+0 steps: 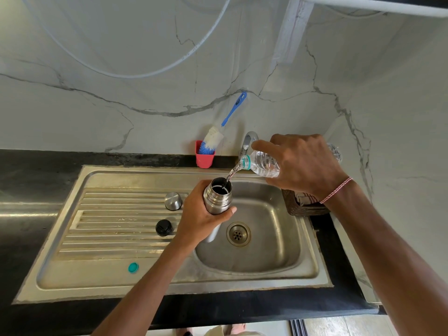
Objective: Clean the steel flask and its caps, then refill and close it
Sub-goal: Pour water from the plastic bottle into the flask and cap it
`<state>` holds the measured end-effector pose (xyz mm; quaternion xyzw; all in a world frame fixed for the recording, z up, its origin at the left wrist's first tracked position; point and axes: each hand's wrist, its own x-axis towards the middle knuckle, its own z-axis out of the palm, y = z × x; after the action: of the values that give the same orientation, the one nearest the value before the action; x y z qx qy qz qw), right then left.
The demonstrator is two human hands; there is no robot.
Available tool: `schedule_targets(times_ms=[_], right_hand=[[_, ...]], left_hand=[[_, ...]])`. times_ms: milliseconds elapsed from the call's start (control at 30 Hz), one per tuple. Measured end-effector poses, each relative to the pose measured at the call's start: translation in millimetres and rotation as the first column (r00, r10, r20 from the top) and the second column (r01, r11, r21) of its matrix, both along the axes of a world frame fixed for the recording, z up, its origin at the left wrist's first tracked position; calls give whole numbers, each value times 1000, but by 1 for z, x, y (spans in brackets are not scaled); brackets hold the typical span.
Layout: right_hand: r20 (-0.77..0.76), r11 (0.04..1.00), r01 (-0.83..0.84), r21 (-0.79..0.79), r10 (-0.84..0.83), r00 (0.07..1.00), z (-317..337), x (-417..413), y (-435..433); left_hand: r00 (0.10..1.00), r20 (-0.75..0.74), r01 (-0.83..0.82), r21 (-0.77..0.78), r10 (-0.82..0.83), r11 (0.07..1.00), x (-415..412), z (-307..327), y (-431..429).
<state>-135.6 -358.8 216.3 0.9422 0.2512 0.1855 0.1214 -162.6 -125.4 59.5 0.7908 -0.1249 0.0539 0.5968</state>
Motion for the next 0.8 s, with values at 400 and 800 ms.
schedule_targets(times_ms=[400, 800], right_hand=[[32, 1000, 15, 1, -15, 999, 3, 2, 1], [25, 1000, 11, -1, -11, 1000, 3, 4, 0]], left_hand=[[1000, -5, -12, -9, 12, 1000, 1, 0, -1], [1000, -3, -5, -15, 5, 1000, 3, -1, -1]])
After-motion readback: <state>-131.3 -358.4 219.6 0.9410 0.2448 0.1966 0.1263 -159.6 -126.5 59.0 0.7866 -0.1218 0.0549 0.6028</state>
